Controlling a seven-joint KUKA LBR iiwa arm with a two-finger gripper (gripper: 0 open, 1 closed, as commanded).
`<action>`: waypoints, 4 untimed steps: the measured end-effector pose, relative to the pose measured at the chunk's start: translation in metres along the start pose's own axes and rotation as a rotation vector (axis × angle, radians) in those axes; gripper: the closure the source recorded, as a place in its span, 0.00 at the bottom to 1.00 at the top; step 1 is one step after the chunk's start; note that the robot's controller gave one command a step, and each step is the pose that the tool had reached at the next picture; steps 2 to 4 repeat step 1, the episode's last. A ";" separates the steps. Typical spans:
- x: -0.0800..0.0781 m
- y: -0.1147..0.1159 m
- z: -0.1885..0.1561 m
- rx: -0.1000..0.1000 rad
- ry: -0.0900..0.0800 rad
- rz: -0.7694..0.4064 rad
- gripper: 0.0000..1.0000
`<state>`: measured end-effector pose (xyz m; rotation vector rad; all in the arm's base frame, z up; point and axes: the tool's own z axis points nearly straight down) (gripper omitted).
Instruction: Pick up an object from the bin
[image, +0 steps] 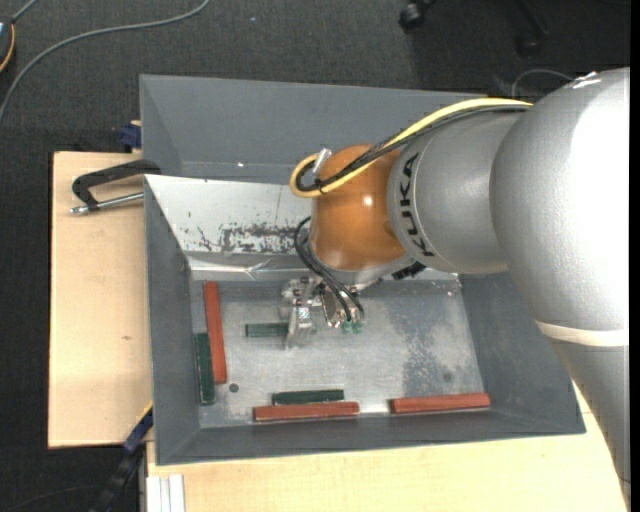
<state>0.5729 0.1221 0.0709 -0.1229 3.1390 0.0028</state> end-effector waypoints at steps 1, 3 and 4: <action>0.004 -0.008 -0.152 -0.002 -0.014 0.162 1.00; 0.004 -0.008 -0.152 -0.002 -0.014 0.162 1.00; 0.004 -0.008 -0.152 -0.002 -0.014 0.162 1.00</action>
Offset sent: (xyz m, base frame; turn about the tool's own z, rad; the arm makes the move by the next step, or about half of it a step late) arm -0.0060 -0.0089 0.1457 0.1622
